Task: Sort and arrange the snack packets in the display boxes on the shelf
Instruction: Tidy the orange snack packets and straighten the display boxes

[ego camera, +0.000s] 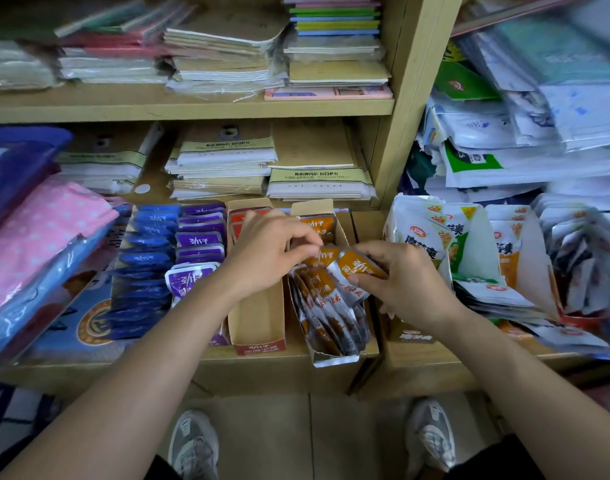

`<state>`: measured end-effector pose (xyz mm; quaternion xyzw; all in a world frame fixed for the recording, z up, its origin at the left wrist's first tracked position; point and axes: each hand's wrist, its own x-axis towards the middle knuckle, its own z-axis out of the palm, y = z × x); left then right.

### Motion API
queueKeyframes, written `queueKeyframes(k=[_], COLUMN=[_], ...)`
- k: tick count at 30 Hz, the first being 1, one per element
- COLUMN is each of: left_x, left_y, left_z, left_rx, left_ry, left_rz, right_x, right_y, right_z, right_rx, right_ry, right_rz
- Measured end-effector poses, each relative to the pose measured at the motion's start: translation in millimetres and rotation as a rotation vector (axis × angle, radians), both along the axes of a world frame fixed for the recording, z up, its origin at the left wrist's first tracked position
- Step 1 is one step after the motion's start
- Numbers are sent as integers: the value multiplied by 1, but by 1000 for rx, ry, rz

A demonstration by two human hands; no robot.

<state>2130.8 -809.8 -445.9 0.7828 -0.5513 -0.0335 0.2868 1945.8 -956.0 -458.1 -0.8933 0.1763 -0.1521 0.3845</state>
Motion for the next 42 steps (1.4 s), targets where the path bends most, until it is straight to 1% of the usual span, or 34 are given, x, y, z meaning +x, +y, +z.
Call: queueKeyframes(k=[2,4,5,7,10,11,12,14,16,17,18,22,24,26,28,29,30,32,34,36,37,38,40,41,42], left_x=[-5,-13,-18,-24,-20,-15,-10,-3,-4,-6,-8,-10,-9,-8,-7,-6,-6,-6,-10,-15,-18,-23,-30,-31,-30], left_y=[-2,-4,-5,-6,-2,1,5,15,23,25,25,20,17,14,12,13,13,15,13,10,8,6,3,3,4], left_z=[3,6,5,3,4,5,6,5,1,-2,-5,-12,-13,-11,-5,-2,2,9,14,14,11,7,1,0,0], left_rx=[-149,-231,-248,-238,-215,-201,-157,38,230,271,273,170,86,-40,-124,-125,-107,-68,-59,-89,-120,-158,-215,-236,-251], left_ry=[185,342,388,432,452,415,337,147,71,65,61,95,168,263,303,283,222,14,-143,-200,-187,-133,103,221,297], left_rz=[-9,-11,-7,-10,-28,-20,-7,0,-40,-68,-85,-129,-132,-102,-84,-100,-136,-225,-282,-286,-271,-243,-162,-133,-111], right_x=[0,1,2,4,7,7,7,6,6,5,5,5,5,4,3,2,1,0,0,1,2,3,5,6,6], right_y=[1,3,4,4,2,2,1,1,2,1,1,-2,-4,-6,-10,-13,-15,-20,-23,-19,-15,-10,-1,1,2], right_z=[0,0,0,0,-3,-4,-5,-5,-3,-2,-1,0,0,3,11,15,18,22,23,21,18,16,11,8,6], right_rx=[30,80,135,162,52,14,-11,-32,-27,-14,5,73,85,46,12,18,50,135,182,144,96,38,-58,-80,-79], right_ry=[-10,-54,-80,-93,-53,-39,-27,-19,-18,-17,-16,4,8,-26,-61,-60,-44,13,67,118,118,101,50,37,31], right_rz=[-14,-22,-31,-37,-36,-44,-55,-75,-83,-89,-94,-92,-79,-53,-26,-10,13,70,135,193,200,182,120,97,81])
